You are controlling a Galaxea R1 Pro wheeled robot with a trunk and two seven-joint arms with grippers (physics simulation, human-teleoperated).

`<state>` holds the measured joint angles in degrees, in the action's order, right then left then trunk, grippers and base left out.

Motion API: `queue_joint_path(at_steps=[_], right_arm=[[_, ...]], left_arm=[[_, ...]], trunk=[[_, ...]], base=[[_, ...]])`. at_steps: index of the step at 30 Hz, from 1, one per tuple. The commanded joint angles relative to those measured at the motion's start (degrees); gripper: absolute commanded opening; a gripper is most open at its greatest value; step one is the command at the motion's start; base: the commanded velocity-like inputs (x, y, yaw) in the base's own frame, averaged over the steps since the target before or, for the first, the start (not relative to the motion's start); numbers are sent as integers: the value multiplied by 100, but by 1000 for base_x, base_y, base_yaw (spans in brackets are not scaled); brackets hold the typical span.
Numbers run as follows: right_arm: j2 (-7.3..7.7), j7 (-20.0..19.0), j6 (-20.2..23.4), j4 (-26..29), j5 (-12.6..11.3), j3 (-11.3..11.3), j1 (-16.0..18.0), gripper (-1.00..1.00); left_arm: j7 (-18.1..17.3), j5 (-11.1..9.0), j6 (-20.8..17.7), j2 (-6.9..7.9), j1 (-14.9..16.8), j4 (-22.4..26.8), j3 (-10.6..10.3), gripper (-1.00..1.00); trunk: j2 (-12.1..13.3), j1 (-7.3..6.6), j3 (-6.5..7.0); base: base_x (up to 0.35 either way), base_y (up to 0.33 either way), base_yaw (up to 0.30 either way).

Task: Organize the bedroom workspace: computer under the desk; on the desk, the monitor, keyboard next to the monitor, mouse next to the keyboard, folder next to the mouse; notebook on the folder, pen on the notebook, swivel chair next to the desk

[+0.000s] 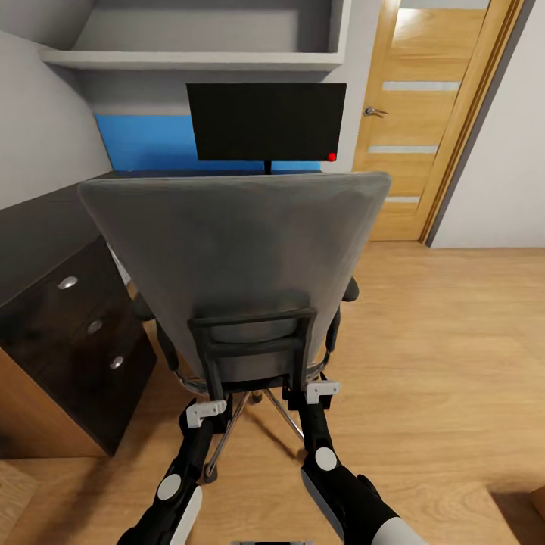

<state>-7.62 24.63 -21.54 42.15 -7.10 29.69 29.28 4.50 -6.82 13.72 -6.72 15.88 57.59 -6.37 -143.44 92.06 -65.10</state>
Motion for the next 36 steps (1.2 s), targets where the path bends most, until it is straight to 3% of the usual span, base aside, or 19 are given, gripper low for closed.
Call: queue_joint_path(at_steps=[1, 31, 36], right_arm=[[5, 24, -41, -4, -64, 30, 7, 100], [6, 18, -44, -5, -46, 37, 7, 100], [6, 16, -44, -5, -45, 37, 7, 100]], left_arm=[[16, -30, 17, 4, 3, -2, -31, 100], [16, -31, 17, 4, 3, -2, -31, 100], [14, -37, 20, 4, 3, -2, -31, 100]], trunk=[[-1, 3, -4], [-1, 3, -4], [-1, 3, -4]], base=[[333, -131, 0], [332, -114, 0], [155, -20, 0]])
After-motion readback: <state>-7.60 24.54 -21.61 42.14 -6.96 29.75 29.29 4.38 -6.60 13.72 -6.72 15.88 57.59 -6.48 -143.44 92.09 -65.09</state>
